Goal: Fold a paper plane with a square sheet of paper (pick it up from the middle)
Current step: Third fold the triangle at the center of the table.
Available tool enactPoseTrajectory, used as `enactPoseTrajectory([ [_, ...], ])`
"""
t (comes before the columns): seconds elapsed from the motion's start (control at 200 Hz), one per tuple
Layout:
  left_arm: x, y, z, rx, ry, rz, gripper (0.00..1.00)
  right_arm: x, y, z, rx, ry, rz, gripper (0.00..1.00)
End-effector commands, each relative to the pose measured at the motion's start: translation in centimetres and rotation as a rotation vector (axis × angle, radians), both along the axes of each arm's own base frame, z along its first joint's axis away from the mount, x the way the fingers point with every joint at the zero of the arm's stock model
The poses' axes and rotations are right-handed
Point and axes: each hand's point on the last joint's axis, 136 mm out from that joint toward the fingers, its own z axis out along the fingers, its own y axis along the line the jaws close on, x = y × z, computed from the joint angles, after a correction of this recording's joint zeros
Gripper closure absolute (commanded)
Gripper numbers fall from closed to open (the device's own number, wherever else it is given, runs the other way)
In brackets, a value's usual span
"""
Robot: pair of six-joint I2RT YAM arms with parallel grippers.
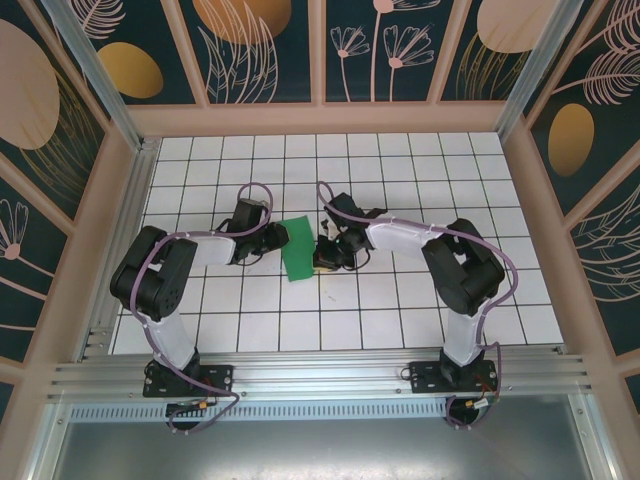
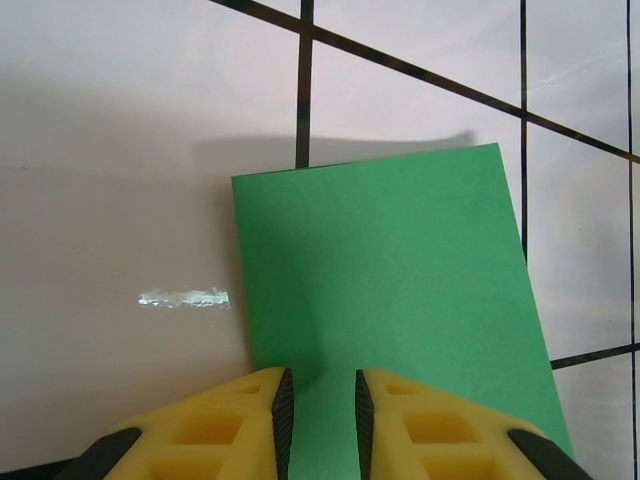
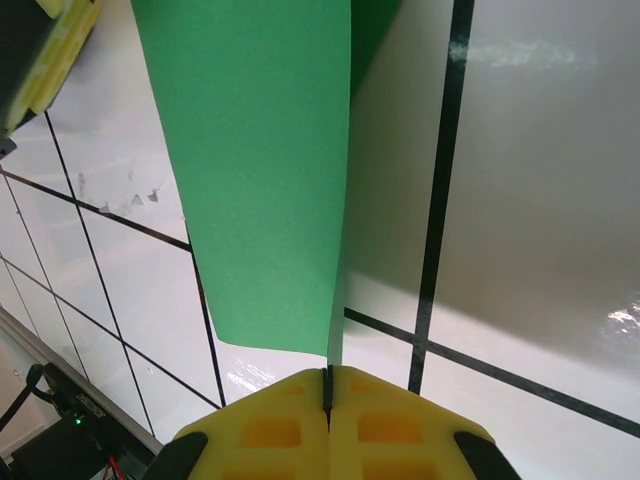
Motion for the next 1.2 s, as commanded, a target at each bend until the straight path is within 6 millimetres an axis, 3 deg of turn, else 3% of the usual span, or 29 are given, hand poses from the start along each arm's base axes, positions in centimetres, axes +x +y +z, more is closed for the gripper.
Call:
enactPoseTrajectory([
  [0.0, -0.4, 0.7, -1.4, 0.04, 0.031, 0.002, 0.73, 1.0, 0.9, 0.6, 0.004, -0.021, -0.016, 1.0],
  [0.345, -0.8, 0.7, -1.8, 0.038, 0.045, 0.001, 0.75, 3.4, 5.1, 2.5, 0.135, -0.069, -0.005, 1.0],
  [0.555, -0.7, 0.7, -1.8, 0.038, 0.044, 0.001, 0.77, 4.6, 6.7, 2.1, 0.183, -0.079, -0.004, 1.0],
  [1.196, -0.8, 0.7, -2.0, 0.044, 0.052, -0.007, 0.86, 5.6, 6.9, -1.1, 0.148, -0.048, -0.065, 1.0],
])
